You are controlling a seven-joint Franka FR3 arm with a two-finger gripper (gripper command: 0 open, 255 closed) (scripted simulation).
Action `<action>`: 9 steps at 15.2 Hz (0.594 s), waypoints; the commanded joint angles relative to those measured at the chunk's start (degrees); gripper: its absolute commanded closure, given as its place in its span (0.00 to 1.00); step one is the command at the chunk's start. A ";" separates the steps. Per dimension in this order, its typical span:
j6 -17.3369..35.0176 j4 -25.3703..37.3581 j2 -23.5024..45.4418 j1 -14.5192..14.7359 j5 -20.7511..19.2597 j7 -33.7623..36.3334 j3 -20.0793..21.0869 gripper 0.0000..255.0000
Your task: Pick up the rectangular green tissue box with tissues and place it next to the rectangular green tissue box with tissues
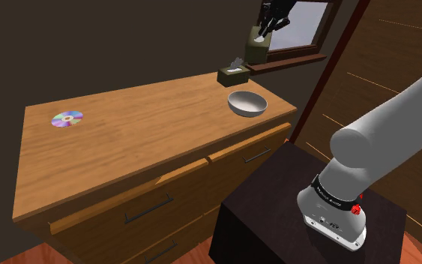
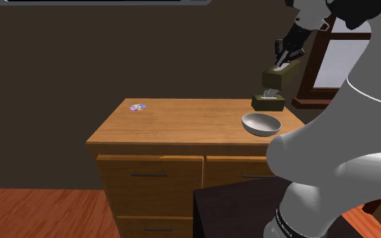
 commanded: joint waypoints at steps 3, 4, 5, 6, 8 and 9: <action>-2.10 4.44 4.12 -1.88 0.80 -5.42 -3.59 1.00; -2.77 5.87 5.33 -2.37 1.07 -6.66 -4.41 1.00; -3.47 7.38 6.60 -2.87 1.37 -7.89 -5.21 1.00; -4.20 8.96 7.92 -3.37 1.70 -9.10 -6.01 1.00; -5.77 12.38 10.74 -4.45 2.46 -11.47 -7.52 1.00; -6.62 14.23 12.23 -5.05 2.89 -12.63 -8.22 1.00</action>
